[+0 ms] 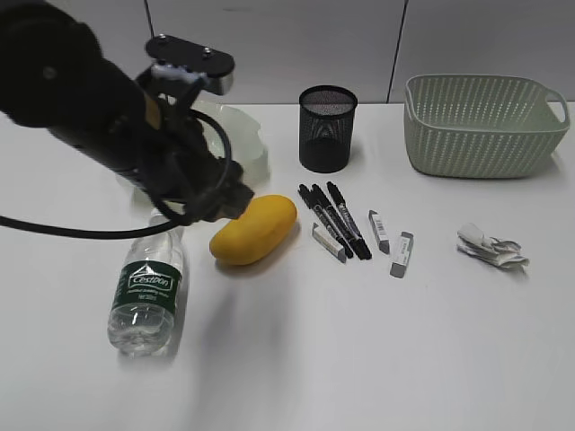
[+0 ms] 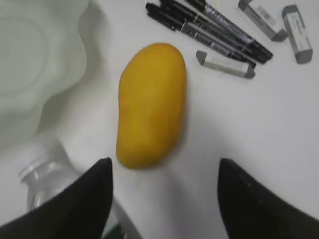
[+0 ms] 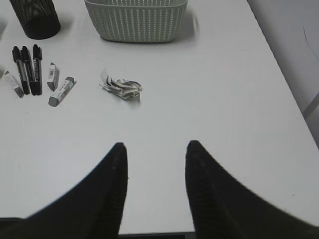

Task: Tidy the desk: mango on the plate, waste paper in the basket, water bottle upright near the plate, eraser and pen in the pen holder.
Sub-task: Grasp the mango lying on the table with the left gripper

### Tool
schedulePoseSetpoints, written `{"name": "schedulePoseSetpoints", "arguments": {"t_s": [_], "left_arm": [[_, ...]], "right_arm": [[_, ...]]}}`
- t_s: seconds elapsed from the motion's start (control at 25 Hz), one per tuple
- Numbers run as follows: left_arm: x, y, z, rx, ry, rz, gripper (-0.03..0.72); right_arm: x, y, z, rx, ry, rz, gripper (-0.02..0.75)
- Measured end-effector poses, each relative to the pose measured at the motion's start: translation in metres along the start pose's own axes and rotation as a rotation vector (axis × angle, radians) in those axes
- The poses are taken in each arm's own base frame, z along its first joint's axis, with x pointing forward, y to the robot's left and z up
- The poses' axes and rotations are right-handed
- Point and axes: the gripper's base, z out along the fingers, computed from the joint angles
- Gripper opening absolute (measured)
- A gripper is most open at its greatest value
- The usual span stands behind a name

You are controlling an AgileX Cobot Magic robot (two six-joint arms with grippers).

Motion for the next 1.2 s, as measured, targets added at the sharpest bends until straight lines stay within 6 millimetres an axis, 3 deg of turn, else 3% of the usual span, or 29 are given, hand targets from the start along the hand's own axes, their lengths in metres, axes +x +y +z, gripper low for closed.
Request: {"name": "schedulePoseSetpoints", "arguments": {"t_s": [0.12, 0.24, 0.4, 0.72, 0.92, 1.12, 1.2], "left_arm": [[-0.015, -0.009, 0.030, 0.011, -0.023, 0.029, 0.574], [-0.018, -0.012, 0.063, -0.002, 0.028, 0.060, 0.596], [-0.012, -0.012, 0.090, -0.024, 0.106, 0.094, 0.602], [-0.015, -0.008, 0.107, -0.053, 0.115, 0.158, 0.648], [-0.006, -0.006, 0.122, -0.070, 0.154, 0.199, 0.647], [0.002, -0.005, 0.135, -0.081, 0.193, 0.224, 0.637], [0.003, -0.005, 0.135, -0.082, 0.196, 0.222, 0.593]], "right_arm": [[0.000, 0.000, 0.000, 0.000, 0.000, 0.000, 0.321], [0.000, 0.000, 0.000, 0.000, 0.000, 0.000, 0.321], [0.000, 0.000, 0.000, 0.000, 0.000, 0.000, 0.321], [0.000, 0.000, 0.000, -0.005, 0.000, 0.003, 0.321], [0.000, 0.001, 0.000, -0.007, 0.000, 0.004, 0.321], [0.000, 0.001, 0.000, -0.007, 0.000, 0.004, 0.321], [0.000, 0.001, 0.000, -0.007, 0.000, 0.004, 0.321]]}}
